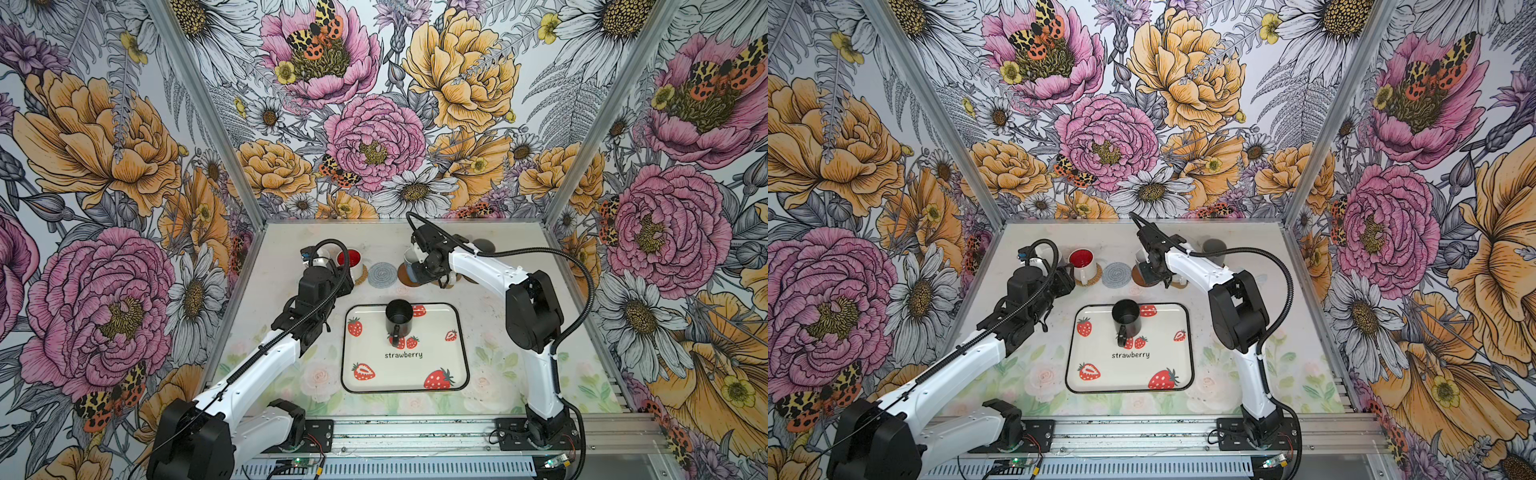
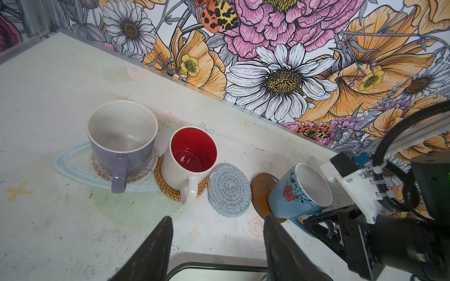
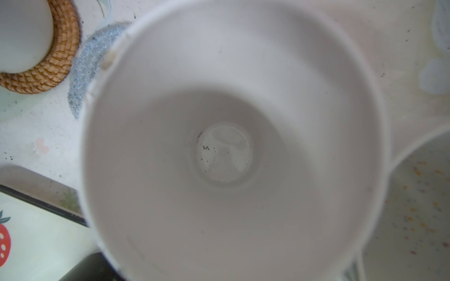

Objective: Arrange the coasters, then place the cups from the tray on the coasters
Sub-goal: 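Lower the blue-handled mug onto the brown coaster with the right gripper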

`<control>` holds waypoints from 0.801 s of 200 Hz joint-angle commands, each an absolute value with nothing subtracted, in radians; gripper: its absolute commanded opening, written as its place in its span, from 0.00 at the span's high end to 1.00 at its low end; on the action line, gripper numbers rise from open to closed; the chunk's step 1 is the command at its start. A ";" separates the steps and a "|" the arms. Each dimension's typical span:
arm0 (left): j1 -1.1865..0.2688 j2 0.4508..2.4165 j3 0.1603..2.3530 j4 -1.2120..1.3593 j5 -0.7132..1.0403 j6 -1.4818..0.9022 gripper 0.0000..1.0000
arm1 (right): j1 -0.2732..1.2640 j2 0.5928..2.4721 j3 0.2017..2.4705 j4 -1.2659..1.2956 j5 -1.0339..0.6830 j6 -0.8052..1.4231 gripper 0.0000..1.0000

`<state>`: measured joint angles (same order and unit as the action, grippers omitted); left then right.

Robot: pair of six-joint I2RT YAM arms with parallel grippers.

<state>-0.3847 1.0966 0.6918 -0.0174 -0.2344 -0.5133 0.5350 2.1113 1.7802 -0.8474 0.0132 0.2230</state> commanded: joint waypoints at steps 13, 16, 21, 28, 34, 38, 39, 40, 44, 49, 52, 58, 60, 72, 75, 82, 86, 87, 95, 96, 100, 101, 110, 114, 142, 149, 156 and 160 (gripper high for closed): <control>-0.376 1.102 0.721 0.008 -0.216 -0.489 0.39 | 0.528 2.132 1.838 -0.798 0.021 0.229 1.00; -0.374 1.103 0.721 0.007 -0.216 -0.489 0.39 | 0.526 2.132 1.840 -0.798 0.020 0.230 1.00; -0.374 1.103 0.721 0.006 -0.216 -0.489 0.39 | 0.526 2.134 1.841 -0.797 0.020 0.232 1.00; -0.374 1.104 0.721 0.006 -0.216 -0.489 0.39 | 0.526 2.137 1.844 -0.796 0.018 0.234 1.00; -0.375 1.106 0.722 0.006 -0.216 -0.489 0.39 | 0.526 2.139 1.846 -0.797 0.017 0.234 1.00; -0.375 1.106 0.723 0.007 -0.216 -0.489 0.39 | 0.526 2.141 1.847 -0.797 0.014 0.235 1.00; -0.375 1.106 0.723 0.006 -0.216 -0.489 0.39 | 0.526 2.141 1.847 -0.797 0.013 0.235 1.00; -0.374 1.106 0.723 0.007 -0.216 -0.489 0.39 | 0.526 2.141 1.847 -0.796 0.014 0.235 1.00; -0.374 1.107 0.723 0.007 -0.216 -0.489 0.39 | 0.526 2.143 1.848 -0.796 0.012 0.235 1.00; -0.374 1.108 0.723 0.006 -0.216 -0.489 0.39 | 0.526 2.144 1.850 -0.797 0.011 0.236 1.00; -0.374 1.108 0.723 0.007 -0.216 -0.489 0.39 | 0.526 2.146 1.850 -0.797 0.010 0.237 1.00; -0.375 1.108 0.724 0.006 -0.216 -0.489 0.39 | 0.526 2.147 1.852 -0.796 0.008 0.236 1.00; -0.374 1.109 0.724 0.007 -0.216 -0.489 0.39 | 0.526 2.148 1.852 -0.796 0.009 0.236 1.00; -0.375 1.109 0.724 0.007 -0.216 -0.489 0.39 | 0.526 2.151 1.855 -0.796 0.009 0.238 1.00; -0.375 1.110 0.724 0.007 -0.216 -0.489 0.39 | 0.526 2.151 1.855 -0.796 0.008 0.238 1.00; -0.375 1.111 0.724 0.008 -0.216 -0.489 0.39 | 0.526 2.153 1.856 -0.796 0.006 0.238 1.00; -0.376 1.111 0.724 0.008 -0.216 -0.489 0.39 | 0.526 2.154 1.856 -0.796 0.005 0.238 1.00; -0.375 1.111 0.724 0.008 -0.216 -0.489 0.39 | 0.526 2.154 1.857 -0.796 0.005 0.238 1.00; -0.374 1.112 0.724 0.008 -0.216 -0.489 0.39 | 0.526 2.155 1.858 -0.797 0.003 0.239 1.00; -0.374 1.112 0.724 0.008 -0.216 -0.489 0.39 | 0.526 2.155 1.858 -0.797 0.003 0.238 1.00; -0.372 1.112 0.724 0.008 -0.216 -0.489 0.39 | 0.526 2.155 1.858 -0.796 0.002 0.240 1.00; -0.373 1.112 0.723 0.008 -0.216 -0.488 0.39 | 0.526 2.155 1.859 -0.797 0.002 0.240 1.00; -0.373 1.114 0.726 0.008 -0.216 -0.488 0.39 | 0.526 2.157 1.858 -0.797 0.002 0.240 1.00; -0.374 1.114 0.726 0.008 -0.216 -0.488 0.39 | 0.526 2.157 1.858 -0.797 0.000 0.242 1.00; -0.372 1.115 0.727 0.009 -0.216 -0.488 0.39 | 0.526 2.157 1.855 -0.797 -0.009 0.246 1.00; -0.373 1.115 0.727 0.008 -0.216 -0.488 0.39 | 0.526 2.157 1.856 -0.798 -0.009 0.247 1.00; -0.375 1.115 0.727 0.008 -0.216 -0.488 0.39 | 0.526 2.157 1.853 -0.797 -0.012 0.248 1.00; -0.372 1.115 0.727 0.008 -0.216 -0.487 0.39 | 0.526 2.157 1.853 -0.798 -0.012 0.249 1.00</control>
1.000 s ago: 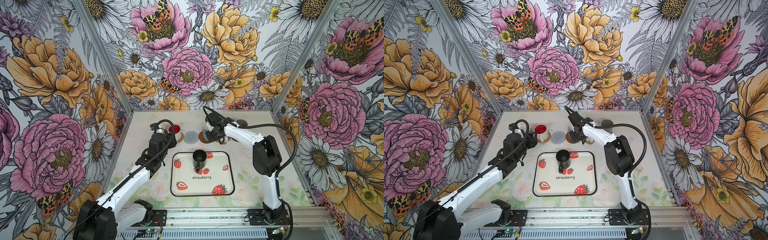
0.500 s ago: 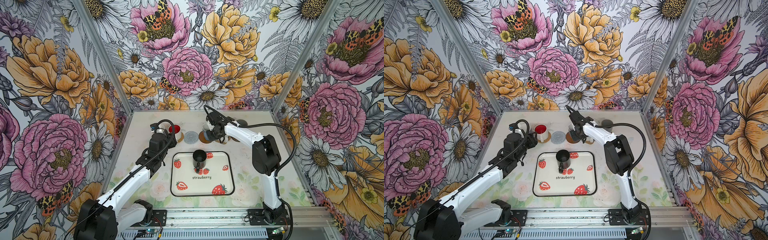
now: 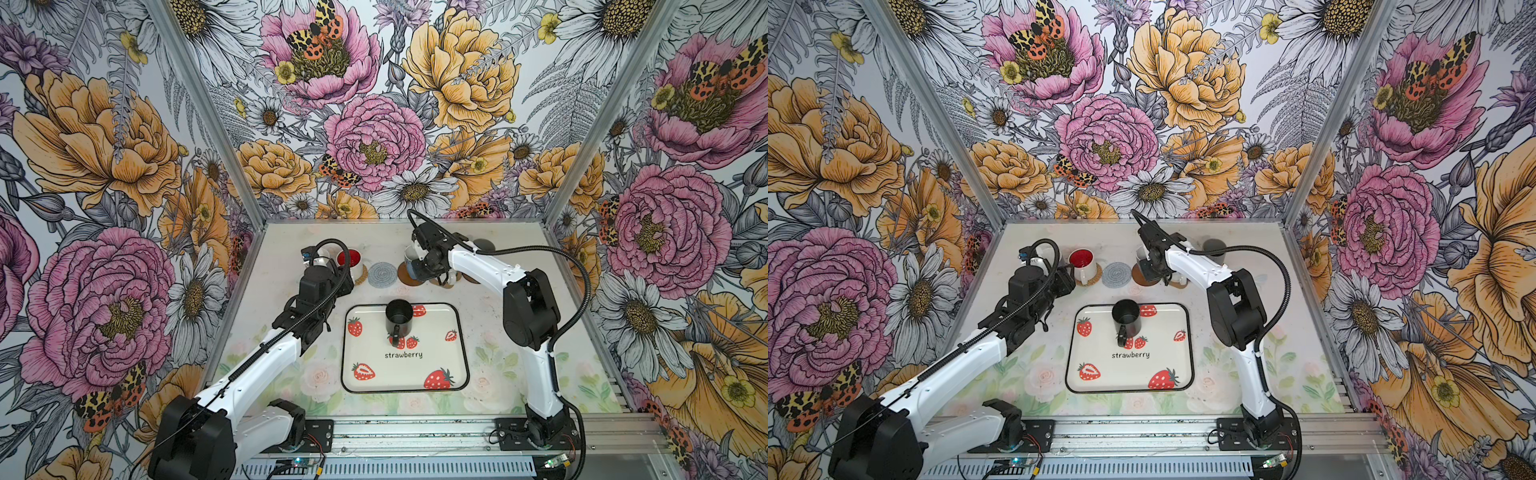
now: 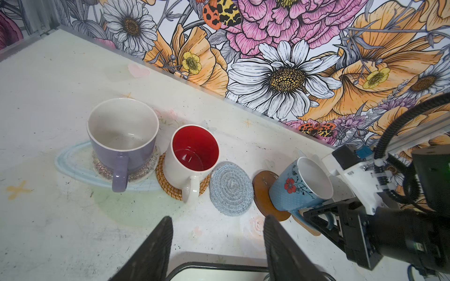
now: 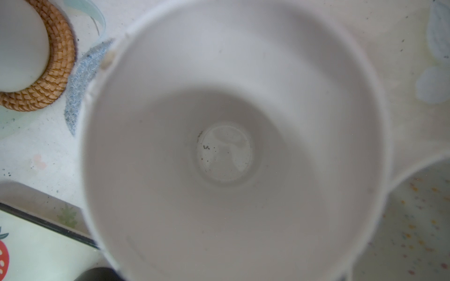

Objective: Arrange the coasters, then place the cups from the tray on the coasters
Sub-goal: 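Lower the blue-handled mug onto the brown coaster with the right gripper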

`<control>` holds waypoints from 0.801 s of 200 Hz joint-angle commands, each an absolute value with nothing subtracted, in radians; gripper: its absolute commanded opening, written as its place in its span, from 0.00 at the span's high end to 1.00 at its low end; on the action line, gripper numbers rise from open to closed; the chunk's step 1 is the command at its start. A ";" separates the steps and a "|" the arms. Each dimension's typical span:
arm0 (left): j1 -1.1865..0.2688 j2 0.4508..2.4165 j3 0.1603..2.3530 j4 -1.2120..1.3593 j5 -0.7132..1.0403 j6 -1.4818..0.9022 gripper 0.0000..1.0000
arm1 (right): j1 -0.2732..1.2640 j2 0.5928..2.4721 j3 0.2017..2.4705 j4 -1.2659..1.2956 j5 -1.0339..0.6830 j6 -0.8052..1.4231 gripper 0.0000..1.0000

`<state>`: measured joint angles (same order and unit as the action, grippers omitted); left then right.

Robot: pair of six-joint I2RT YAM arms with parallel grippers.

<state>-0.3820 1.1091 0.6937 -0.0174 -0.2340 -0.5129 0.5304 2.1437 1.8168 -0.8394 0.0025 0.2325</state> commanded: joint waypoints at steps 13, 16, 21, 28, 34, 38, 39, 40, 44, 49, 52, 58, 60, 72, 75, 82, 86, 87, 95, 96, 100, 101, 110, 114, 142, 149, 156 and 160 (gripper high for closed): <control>-0.373 1.115 0.727 0.008 -0.216 -0.488 0.39 | 0.526 2.157 1.850 -0.798 -0.017 0.252 1.00; -0.372 1.115 0.727 0.008 -0.216 -0.486 0.39 | 0.526 2.157 1.849 -0.798 -0.017 0.253 1.00; -0.371 1.115 0.727 0.008 -0.216 -0.486 0.39 | 0.526 2.155 1.847 -0.798 -0.018 0.255 1.00; -0.372 1.115 0.727 0.008 -0.202 -0.487 0.39 | 0.526 2.155 1.845 -0.798 -0.020 0.259 1.00; -0.372 1.115 0.728 0.009 -0.185 -0.486 0.39 | 0.526 2.154 1.843 -0.798 -0.021 0.259 1.00; -0.372 1.114 0.729 0.006 -0.185 -0.486 0.39 | 0.526 2.153 1.842 -0.798 -0.023 0.259 1.00; -0.371 1.114 0.729 0.006 -0.185 -0.486 0.39 | 0.526 2.153 1.841 -0.798 -0.024 0.260 1.00; -0.371 1.114 0.729 0.007 -0.185 -0.486 0.39 | 0.526 2.152 1.841 -0.798 -0.024 0.260 1.00; -0.372 1.114 0.729 0.007 -0.187 -0.486 0.39 | 0.526 2.151 1.838 -0.798 -0.026 0.260 1.00; -0.372 1.114 0.729 0.006 -0.186 -0.486 0.39 | 0.526 2.150 1.836 -0.797 -0.025 0.261 1.00; -0.372 1.113 0.728 0.006 -0.187 -0.486 0.39 | 0.526 2.149 1.835 -0.798 -0.025 0.261 0.99; -0.371 1.112 0.727 0.006 -0.187 -0.486 0.39 | 0.526 2.148 1.833 -0.798 -0.023 0.260 0.96; -0.371 1.112 0.727 0.007 -0.186 -0.486 0.39 | 0.526 2.148 1.833 -0.798 -0.024 0.260 0.95; -0.371 1.112 0.727 0.006 -0.186 -0.488 0.39 | 0.527 2.145 1.829 -0.798 -0.024 0.259 0.92; -0.371 1.112 0.727 0.006 -0.186 -0.488 0.39 | 0.527 2.145 1.829 -0.798 -0.023 0.259 0.92; -0.372 1.112 0.728 0.007 -0.181 -0.488 0.39 | 0.528 2.143 1.826 -0.798 -0.023 0.259 0.90; -0.372 1.112 0.728 0.005 -0.184 -0.488 0.39 | 0.527 2.143 1.825 -0.798 -0.022 0.259 0.89; -0.371 1.112 0.728 0.005 -0.182 -0.488 0.39 | 0.527 2.143 1.825 -0.798 -0.022 0.260 0.89; -0.372 1.112 0.728 0.005 -0.182 -0.488 0.39 | 0.527 2.141 1.823 -0.798 -0.022 0.260 0.88; -0.371 1.112 0.727 0.005 -0.182 -0.488 0.39 | 0.527 2.141 1.823 -0.798 -0.022 0.260 0.88; -0.371 1.113 0.727 0.005 -0.182 -0.488 0.39 | 0.528 2.141 1.821 -0.798 -0.021 0.260 0.87; -0.371 1.113 0.728 0.005 -0.182 -0.488 0.39 | 0.528 2.141 1.821 -0.798 -0.020 0.260 0.87; -0.371 1.111 0.729 0.004 -0.182 -0.488 0.39 | 0.528 2.141 1.818 -0.798 -0.019 0.260 0.85; -0.372 1.111 0.728 0.004 -0.183 -0.488 0.39 | 0.528 2.141 1.816 -0.798 -0.018 0.259 0.84; -0.372 1.108 0.727 0.002 -0.182 -0.488 0.39 | 0.528 2.138 1.810 -0.798 -0.018 0.264 0.82; -0.373 1.108 0.726 0.002 -0.185 -0.488 0.39 | 0.529 2.138 1.810 -0.798 -0.018 0.266 0.82; -0.371 1.108 0.725 0.002 -0.187 -0.488 0.39 | 0.529 2.137 1.809 -0.797 -0.021 0.265 0.81; -0.372 1.108 0.725 0.002 -0.187 -0.488 0.39 | 0.529 2.138 1.809 -0.797 -0.022 0.265 0.81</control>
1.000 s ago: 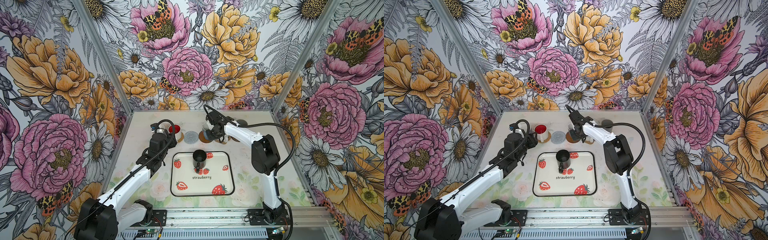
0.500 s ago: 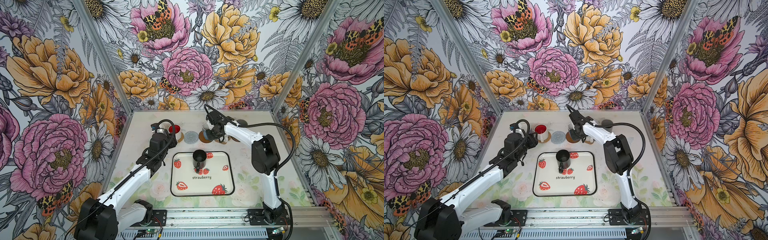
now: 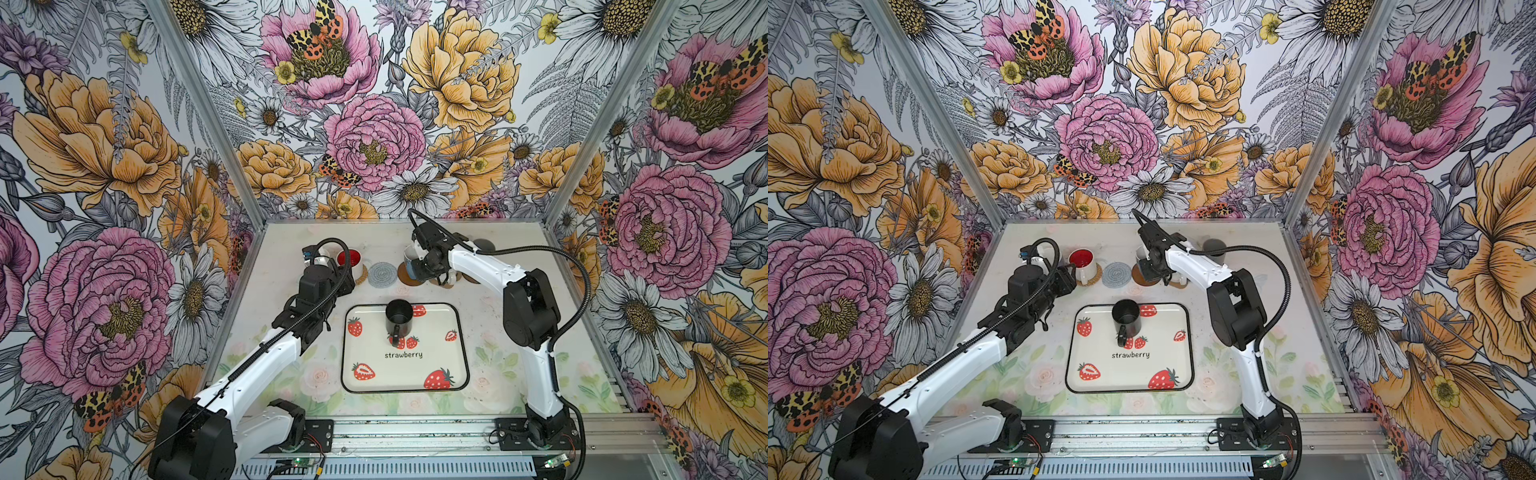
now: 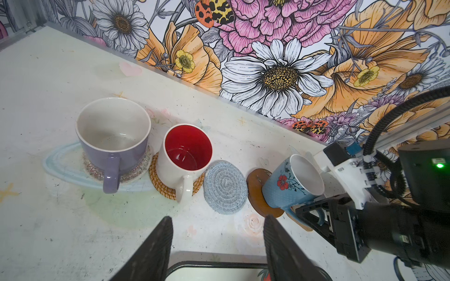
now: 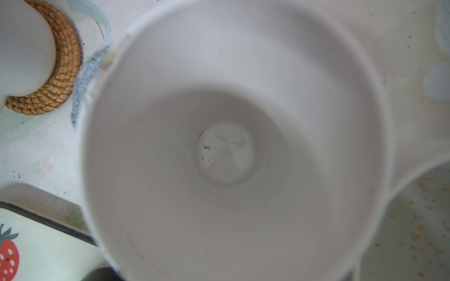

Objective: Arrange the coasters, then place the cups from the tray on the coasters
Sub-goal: 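Lower the blue-handled mug onto the brown coaster with the right gripper, then open the right gripper and raise it off the blue-handled mug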

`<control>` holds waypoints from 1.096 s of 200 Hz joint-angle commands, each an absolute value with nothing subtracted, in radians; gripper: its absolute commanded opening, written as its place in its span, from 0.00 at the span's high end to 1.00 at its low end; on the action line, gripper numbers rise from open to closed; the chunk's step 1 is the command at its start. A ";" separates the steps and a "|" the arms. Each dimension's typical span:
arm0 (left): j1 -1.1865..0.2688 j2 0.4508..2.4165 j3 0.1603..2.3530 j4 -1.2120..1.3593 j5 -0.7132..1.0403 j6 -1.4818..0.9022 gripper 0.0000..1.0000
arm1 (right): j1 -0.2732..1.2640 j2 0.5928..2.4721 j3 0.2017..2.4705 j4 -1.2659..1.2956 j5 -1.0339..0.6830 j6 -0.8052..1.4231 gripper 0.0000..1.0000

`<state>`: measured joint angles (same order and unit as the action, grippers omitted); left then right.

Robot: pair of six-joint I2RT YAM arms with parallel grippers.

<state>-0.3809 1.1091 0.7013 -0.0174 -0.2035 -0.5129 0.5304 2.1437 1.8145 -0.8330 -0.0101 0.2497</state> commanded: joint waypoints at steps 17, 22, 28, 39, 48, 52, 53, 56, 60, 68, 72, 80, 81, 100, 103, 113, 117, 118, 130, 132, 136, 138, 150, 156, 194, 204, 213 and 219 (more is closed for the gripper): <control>-0.371 1.108 0.726 0.000 -0.186 -0.488 0.39 | 0.531 2.134 1.807 -0.798 -0.022 0.266 0.78; -0.371 1.107 0.726 0.000 -0.186 -0.488 0.39 | 0.531 2.132 1.806 -0.798 -0.024 0.266 0.78; -0.371 1.106 0.727 0.000 -0.186 -0.488 0.39 | 0.531 2.131 1.804 -0.798 -0.024 0.267 0.77; -0.371 1.106 0.727 0.000 -0.185 -0.488 0.39 | 0.531 2.130 1.803 -0.798 -0.024 0.266 0.76; -0.371 1.106 0.727 0.000 -0.184 -0.488 0.39 | 0.531 2.128 1.800 -0.798 -0.025 0.268 0.75; -0.371 1.105 0.727 0.000 -0.181 -0.488 0.39 | 0.531 2.126 1.798 -0.798 -0.025 0.267 0.75; -0.371 1.105 0.727 0.000 -0.182 -0.488 0.39 | 0.531 2.126 1.798 -0.798 -0.026 0.267 0.74; -0.371 1.104 0.727 0.000 -0.182 -0.488 0.39 | 0.531 2.125 1.798 -0.798 -0.025 0.267 0.74; -0.371 1.105 0.727 -0.001 -0.183 -0.488 0.39 | 0.531 2.123 1.796 -0.798 -0.025 0.267 0.73; -0.370 1.105 0.728 -0.003 -0.183 -0.488 0.39 | 0.531 2.122 1.795 -0.798 -0.025 0.269 0.71; -0.369 1.105 0.729 -0.004 -0.183 -0.488 0.39 | 0.531 2.120 1.794 -0.798 -0.025 0.269 0.71; -0.371 1.104 0.730 -0.006 -0.183 -0.488 0.39 | 0.531 2.117 1.791 -0.798 -0.025 0.268 0.69; -0.371 1.103 0.730 -0.006 -0.183 -0.488 0.39 | 0.531 2.117 1.791 -0.797 -0.025 0.269 0.69; -0.371 1.100 0.732 -0.010 -0.183 -0.488 0.39 | 0.532 2.109 1.786 -0.798 -0.025 0.268 0.65; -0.371 1.101 0.732 -0.011 -0.183 -0.488 0.39 | 0.532 2.107 1.784 -0.798 -0.026 0.269 0.63; -0.371 1.097 0.733 -0.012 -0.182 -0.488 0.39 | 0.533 2.098 1.783 -0.798 -0.026 0.269 0.60; -0.370 1.097 0.733 -0.014 -0.182 -0.488 0.39 | 0.534 2.095 1.780 -0.797 -0.026 0.269 0.59; -0.371 1.097 0.733 -0.014 -0.183 -0.488 0.39 | 0.534 2.094 1.779 -0.797 -0.026 0.269 0.58; -0.372 1.092 0.733 -0.018 -0.182 -0.488 0.39 | 0.538 2.080 1.774 -0.796 -0.022 0.269 0.56; -0.371 1.090 0.733 -0.018 -0.182 -0.488 0.39 | 0.538 2.078 1.773 -0.796 -0.020 0.269 0.55; -0.371 1.088 0.733 -0.020 -0.181 -0.488 0.39 | 0.540 2.073 1.770 -0.796 -0.017 0.268 0.54; -0.371 1.087 0.733 -0.021 -0.180 -0.488 0.39 | 0.541 2.071 1.770 -0.796 -0.015 0.268 0.54; -0.372 1.079 0.738 -0.031 -0.181 -0.486 0.39 | 0.546 2.054 1.764 -0.796 -0.005 0.269 0.53; -0.372 1.076 0.743 -0.042 -0.176 -0.487 0.39 | 0.547 2.043 1.761 -0.796 -0.001 0.269 0.52; -0.380 1.036 0.746 -0.075 -0.167 -0.491 0.39 | 0.555 1.960 1.718 -0.796 0.029 0.279 0.50; -0.385 1.022 0.746 -0.085 -0.166 -0.491 0.39 | 0.559 1.932 1.704 -0.796 0.039 0.282 0.50; -0.389 1.009 0.747 -0.096 -0.169 -0.491 0.39 | 0.563 1.900 1.693 -0.794 0.052 0.285 0.49; -0.392 1.001 0.746 -0.101 -0.173 -0.491 0.39 | 0.565 1.879 1.686 -0.793 0.061 0.289 0.49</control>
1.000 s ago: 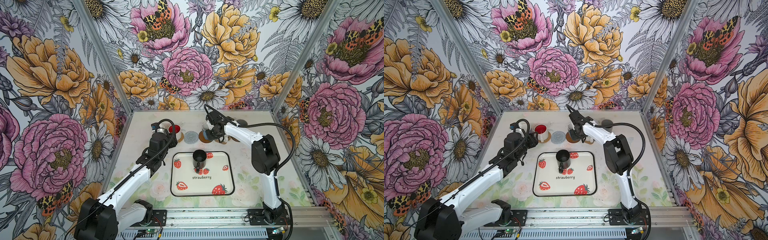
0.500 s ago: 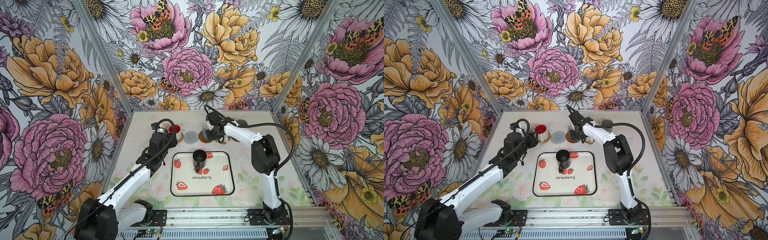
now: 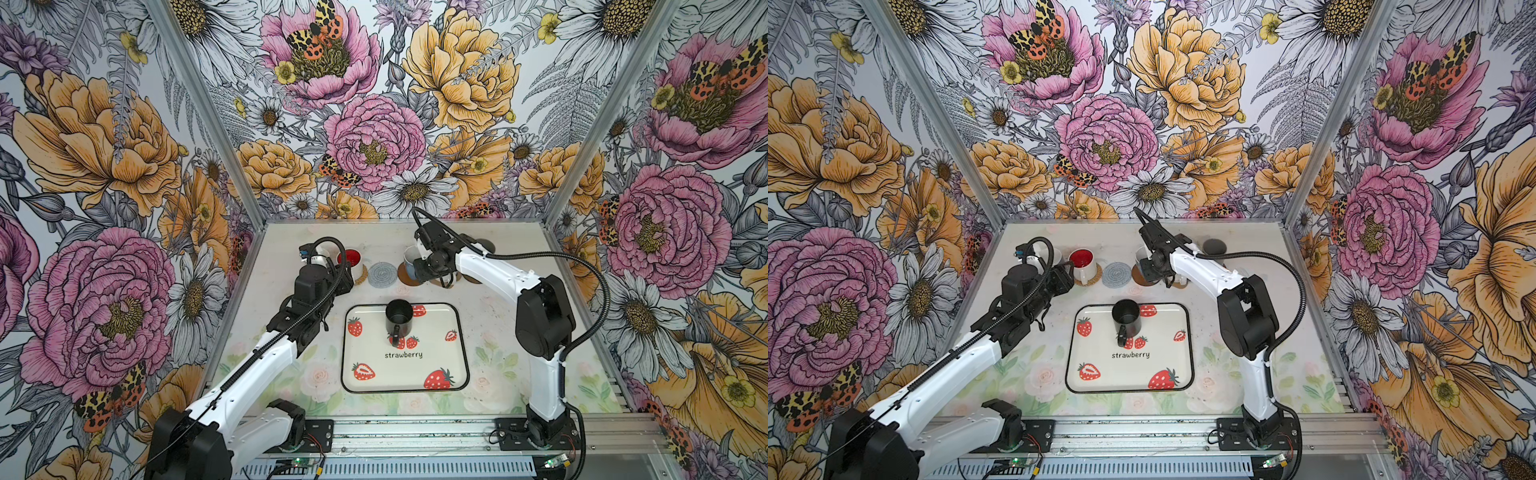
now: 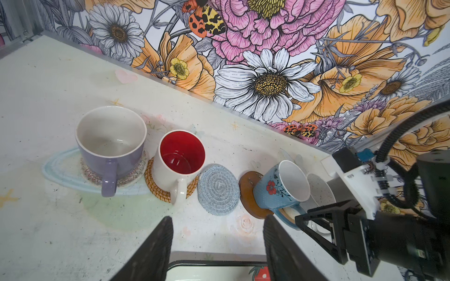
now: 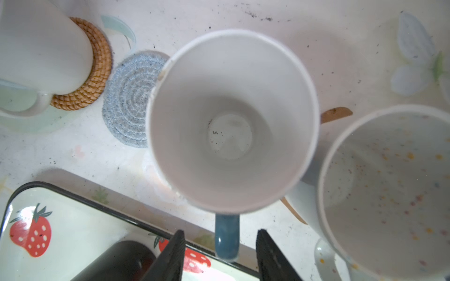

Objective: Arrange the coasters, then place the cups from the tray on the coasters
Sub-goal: 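Open the right gripper and raise it off the blue-handled mug, then move the left gripper over the black mug while the right gripper draws back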

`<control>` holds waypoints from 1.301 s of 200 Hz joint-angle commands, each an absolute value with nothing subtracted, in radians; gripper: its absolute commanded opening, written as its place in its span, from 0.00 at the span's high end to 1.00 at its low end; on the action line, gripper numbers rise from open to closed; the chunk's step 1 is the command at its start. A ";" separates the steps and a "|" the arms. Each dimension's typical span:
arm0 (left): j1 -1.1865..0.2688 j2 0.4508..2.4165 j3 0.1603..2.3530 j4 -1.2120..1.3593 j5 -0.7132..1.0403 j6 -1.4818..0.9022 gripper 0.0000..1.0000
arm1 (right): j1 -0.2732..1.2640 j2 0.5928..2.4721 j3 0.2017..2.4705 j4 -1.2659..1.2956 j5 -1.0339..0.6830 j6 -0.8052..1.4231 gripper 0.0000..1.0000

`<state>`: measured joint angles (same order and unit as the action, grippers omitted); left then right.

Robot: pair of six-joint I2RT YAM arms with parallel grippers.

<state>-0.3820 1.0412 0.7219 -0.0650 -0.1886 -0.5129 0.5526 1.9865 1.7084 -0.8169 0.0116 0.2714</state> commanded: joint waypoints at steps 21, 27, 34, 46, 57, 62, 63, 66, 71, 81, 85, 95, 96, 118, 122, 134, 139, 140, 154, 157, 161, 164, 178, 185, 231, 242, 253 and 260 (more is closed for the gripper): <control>-0.409 0.978 0.747 -0.120 -0.192 -0.494 0.39 | 0.576 1.801 1.669 -0.765 0.098 0.310 0.49; -0.413 0.972 0.749 -0.124 -0.194 -0.495 0.39 | 0.580 1.775 1.659 -0.741 0.110 0.315 0.49; -0.421 0.967 0.752 -0.130 -0.199 -0.495 0.39 | 0.587 1.740 1.640 -0.704 0.115 0.324 0.48; -0.437 0.962 0.761 -0.142 -0.202 -0.496 0.40 | 0.592 1.680 1.607 -0.627 0.112 0.345 0.47; -0.457 0.960 0.772 -0.153 -0.225 -0.497 0.40 | 0.595 1.628 1.577 -0.557 0.097 0.367 0.47; -0.464 0.960 0.778 -0.156 -0.241 -0.497 0.40 | 0.595 1.607 1.566 -0.529 0.091 0.376 0.47; -0.466 0.960 0.779 -0.157 -0.242 -0.497 0.40 | 0.595 1.603 1.564 -0.524 0.089 0.378 0.47; -0.473 0.960 0.781 -0.158 -0.248 -0.496 0.40 | 0.595 1.592 1.559 -0.509 0.085 0.386 0.46; -0.484 0.961 0.786 -0.159 -0.257 -0.495 0.40 | 0.596 1.574 1.548 -0.486 0.080 0.398 0.46; -0.508 0.964 0.794 -0.157 -0.277 -0.497 0.40 | 0.598 1.541 1.522 -0.440 0.070 0.423 0.46; -0.517 0.967 0.796 -0.155 -0.286 -0.498 0.40 | 0.600 1.526 1.504 -0.421 0.070 0.434 0.46; -0.542 0.978 0.805 -0.147 -0.300 -0.497 0.40 | 0.604 1.490 1.451 -0.358 0.066 0.463 0.46; -0.545 0.980 0.805 -0.146 -0.301 -0.497 0.40 | 0.605 1.486 1.444 -0.351 0.066 0.465 0.46; -0.596 1.024 0.848 -0.154 -0.315 -0.480 0.40 | 0.611 1.404 1.292 -0.219 0.063 0.537 0.46; -0.606 1.034 0.858 -0.159 -0.320 -0.475 0.40 | 0.611 1.386 1.265 -0.199 0.061 0.548 0.46; -0.635 1.062 0.890 -0.182 -0.335 -0.460 0.40 | 0.611 1.348 1.192 -0.152 0.060 0.571 0.46; -0.645 1.074 0.906 -0.194 -0.339 -0.454 0.40 | 0.611 1.335 1.169 -0.139 0.061 0.575 0.46; -0.647 1.076 0.909 -0.197 -0.341 -0.453 0.40 | 0.611 1.332 1.165 -0.138 0.061 0.576 0.46; -0.680 1.107 0.952 -0.238 -0.359 -0.428 0.40 | 0.610 1.301 1.123 -0.128 0.074 0.581 0.47; -0.686 1.110 0.963 -0.248 -0.365 -0.423 0.40 | 0.609 1.297 1.117 -0.128 0.077 0.581 0.47; -0.699 1.119 0.977 -0.261 -0.372 -0.413 0.40 | 0.609 1.288 1.109 -0.127 0.081 0.581 0.47; -0.709 1.125 0.987 -0.271 -0.376 -0.404 0.40 | 0.609 1.283 1.103 -0.126 0.085 0.580 0.47; -0.744 1.152 1.036 -0.325 -0.389 -0.365 0.40 | 0.608 1.257 1.081 -0.120 0.097 0.581 0.46; -0.760 1.164 1.059 -0.353 -0.395 -0.351 0.40 | 0.607 1.245 1.070 -0.118 0.101 0.581 0.47; -0.824 1.173 1.163 -0.531 -0.400 -0.314 0.37 | 0.595 1.173 1.001 -0.116 0.127 0.581 0.46; -0.829 1.158 1.179 -0.578 -0.399 -0.321 0.37 | 0.591 1.158 0.987 -0.116 0.133 0.581 0.46; -0.836 1.138 1.187 -0.605 -0.400 -0.322 0.37 | 0.585 1.143 0.976 -0.116 0.138 0.582 0.45; -0.839 1.124 1.185 -0.614 -0.400 -0.322 0.36 | 0.581 1.136 0.970 -0.115 0.143 0.582 0.45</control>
